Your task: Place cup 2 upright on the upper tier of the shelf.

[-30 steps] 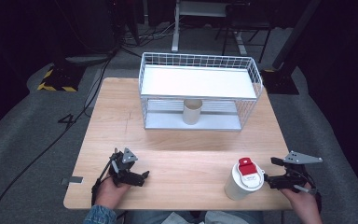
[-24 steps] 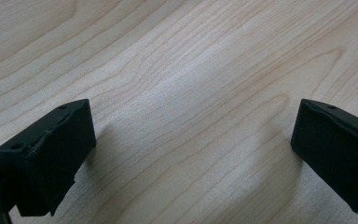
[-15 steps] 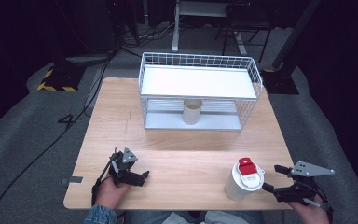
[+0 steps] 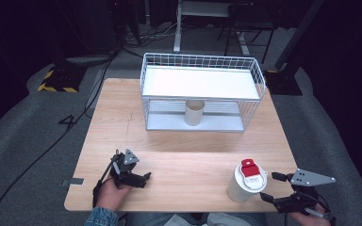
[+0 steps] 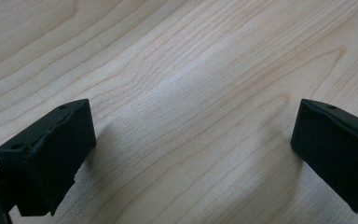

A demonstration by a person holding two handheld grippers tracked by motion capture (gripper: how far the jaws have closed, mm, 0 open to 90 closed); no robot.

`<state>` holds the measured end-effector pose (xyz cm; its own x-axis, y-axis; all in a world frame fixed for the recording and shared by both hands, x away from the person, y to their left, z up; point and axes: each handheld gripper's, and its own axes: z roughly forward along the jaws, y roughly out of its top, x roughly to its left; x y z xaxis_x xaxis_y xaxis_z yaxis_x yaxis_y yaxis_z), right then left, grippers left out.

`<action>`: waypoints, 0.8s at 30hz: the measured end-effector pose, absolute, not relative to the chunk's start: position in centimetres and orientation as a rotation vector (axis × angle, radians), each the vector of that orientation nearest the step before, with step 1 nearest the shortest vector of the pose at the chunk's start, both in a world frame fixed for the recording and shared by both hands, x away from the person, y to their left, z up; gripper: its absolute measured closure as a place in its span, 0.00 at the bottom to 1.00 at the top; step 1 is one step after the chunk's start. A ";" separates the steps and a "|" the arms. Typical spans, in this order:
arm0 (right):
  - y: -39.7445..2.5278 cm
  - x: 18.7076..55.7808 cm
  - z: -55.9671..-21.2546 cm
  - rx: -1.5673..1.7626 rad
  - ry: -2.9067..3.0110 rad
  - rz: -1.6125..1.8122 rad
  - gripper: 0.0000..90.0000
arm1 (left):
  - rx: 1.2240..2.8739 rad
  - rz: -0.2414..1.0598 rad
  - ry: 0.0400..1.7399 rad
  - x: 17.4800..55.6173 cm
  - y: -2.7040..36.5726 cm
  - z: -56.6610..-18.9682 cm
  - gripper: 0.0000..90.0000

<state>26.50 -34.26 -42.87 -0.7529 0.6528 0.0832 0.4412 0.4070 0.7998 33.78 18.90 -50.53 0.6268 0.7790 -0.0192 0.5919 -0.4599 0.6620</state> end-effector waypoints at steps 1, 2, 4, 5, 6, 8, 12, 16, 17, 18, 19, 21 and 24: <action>-34.1 26.5 -42.9 0.958 2.430 1.266 0.11 | 2.211 0.378 1.068 33.8 18.9 -50.5 0.00; -33.9 26.5 -42.9 0.946 2.437 1.269 0.10 | 2.209 0.380 1.068 33.8 18.9 -50.5 0.00; -33.6 26.5 -43.0 0.937 2.449 1.290 0.08 | 2.209 0.380 1.068 33.8 18.9 -50.5 0.00; -33.5 26.5 -43.1 0.932 2.454 1.301 0.08 | 2.209 0.380 1.068 33.8 18.9 -50.5 0.00; -33.3 26.4 -43.2 0.924 2.458 1.311 0.08 | 2.211 0.378 1.068 33.8 18.9 -50.5 0.00; -33.1 26.4 -43.2 0.911 2.466 1.325 0.06 | 2.208 0.381 1.068 33.8 18.9 -50.5 0.00; -32.6 26.5 -43.6 0.888 2.479 1.370 0.05 | 2.208 0.381 1.068 33.8 18.9 -50.5 0.00; -32.1 26.8 -44.1 0.872 2.480 1.407 0.02 | 2.208 0.381 1.068 33.8 18.9 -50.5 0.00; -31.9 26.9 -44.3 0.874 2.481 1.408 0.01 | 2.211 0.378 1.068 33.8 18.9 -50.5 0.00; -31.8 27.0 -44.4 0.872 2.484 1.402 0.01 | 2.208 0.381 1.069 33.8 18.9 -50.5 0.00; -31.6 27.1 -44.6 0.871 2.481 1.399 0.01 | 2.209 0.381 1.068 33.8 18.9 -50.5 0.00; -31.3 27.3 -45.0 0.869 2.481 1.389 0.00 | 2.208 0.381 1.068 33.8 18.9 -50.5 0.00; -31.0 27.6 -45.6 0.874 2.475 1.404 0.00 | 2.208 0.381 1.068 33.8 18.9 -50.5 0.00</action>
